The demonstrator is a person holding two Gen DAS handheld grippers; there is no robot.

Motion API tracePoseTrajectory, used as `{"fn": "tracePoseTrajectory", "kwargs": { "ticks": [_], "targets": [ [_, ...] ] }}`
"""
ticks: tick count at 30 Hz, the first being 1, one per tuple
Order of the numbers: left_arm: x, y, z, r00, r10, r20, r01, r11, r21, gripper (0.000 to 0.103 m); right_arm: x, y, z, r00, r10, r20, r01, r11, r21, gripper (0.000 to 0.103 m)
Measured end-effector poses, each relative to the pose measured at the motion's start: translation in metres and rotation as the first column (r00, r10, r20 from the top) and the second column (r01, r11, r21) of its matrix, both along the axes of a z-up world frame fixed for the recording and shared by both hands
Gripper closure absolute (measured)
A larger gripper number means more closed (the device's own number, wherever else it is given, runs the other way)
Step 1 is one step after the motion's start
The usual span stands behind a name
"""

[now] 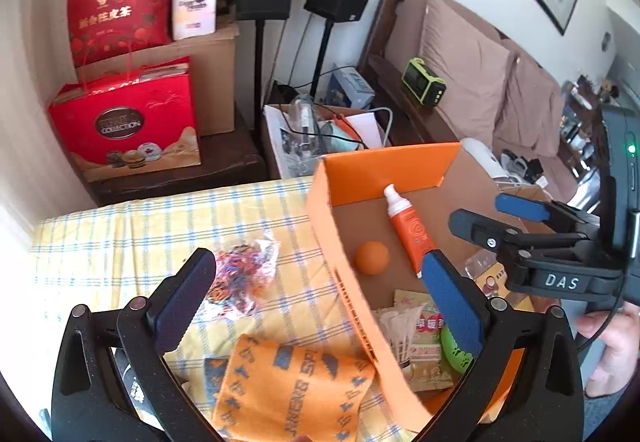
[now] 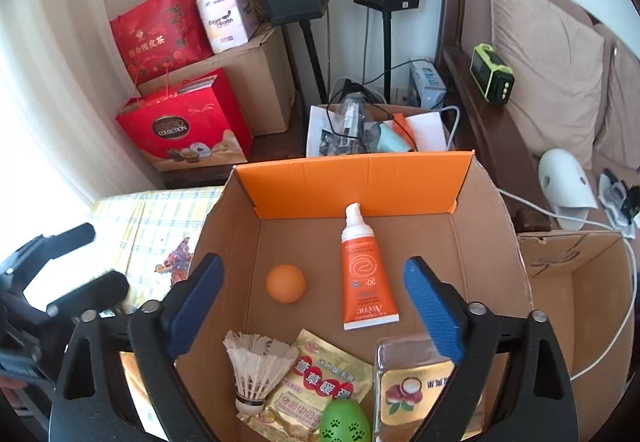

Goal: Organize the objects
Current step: 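Open both tools to release the ball and sunscreen tube into the box, then move the left tool to the black tissue pack while the right tool approaches the rubber band bag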

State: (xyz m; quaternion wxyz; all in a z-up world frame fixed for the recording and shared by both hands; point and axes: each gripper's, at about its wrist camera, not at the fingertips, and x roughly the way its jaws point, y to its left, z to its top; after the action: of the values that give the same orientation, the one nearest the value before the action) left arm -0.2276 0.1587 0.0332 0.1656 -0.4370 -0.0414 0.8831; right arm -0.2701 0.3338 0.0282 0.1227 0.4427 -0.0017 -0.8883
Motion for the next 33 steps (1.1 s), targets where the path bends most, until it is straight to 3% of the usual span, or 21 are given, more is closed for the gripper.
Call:
{"fn": "tracePoseTrajectory", "kwargs": {
  "ticks": [1, 23, 33],
  "targets": [
    [0.001, -0.004, 0.0, 1.0, 0.007, 0.001, -0.007, 1.0, 0.0, 0.0, 0.003, -0.002, 0.001, 1.0, 0.002, -0.006, -0.002, 1.0, 0.004, 0.0],
    [0.043, -0.094, 0.007, 0.992, 0.128, 0.005, -0.128, 0.992, -0.002, 0.0, 0.053, -0.068, 0.013, 0.996, 0.088, -0.027, -0.087, 0.996, 0.015, 0.0],
    [0.063, -0.147, -0.028, 0.985, 0.168, 0.039, -0.168, 0.986, -0.018, 0.0, 0.064, -0.109, 0.008, 0.986, 0.167, -0.003, -0.167, 0.985, -0.037, 0.0]
  ]
}}
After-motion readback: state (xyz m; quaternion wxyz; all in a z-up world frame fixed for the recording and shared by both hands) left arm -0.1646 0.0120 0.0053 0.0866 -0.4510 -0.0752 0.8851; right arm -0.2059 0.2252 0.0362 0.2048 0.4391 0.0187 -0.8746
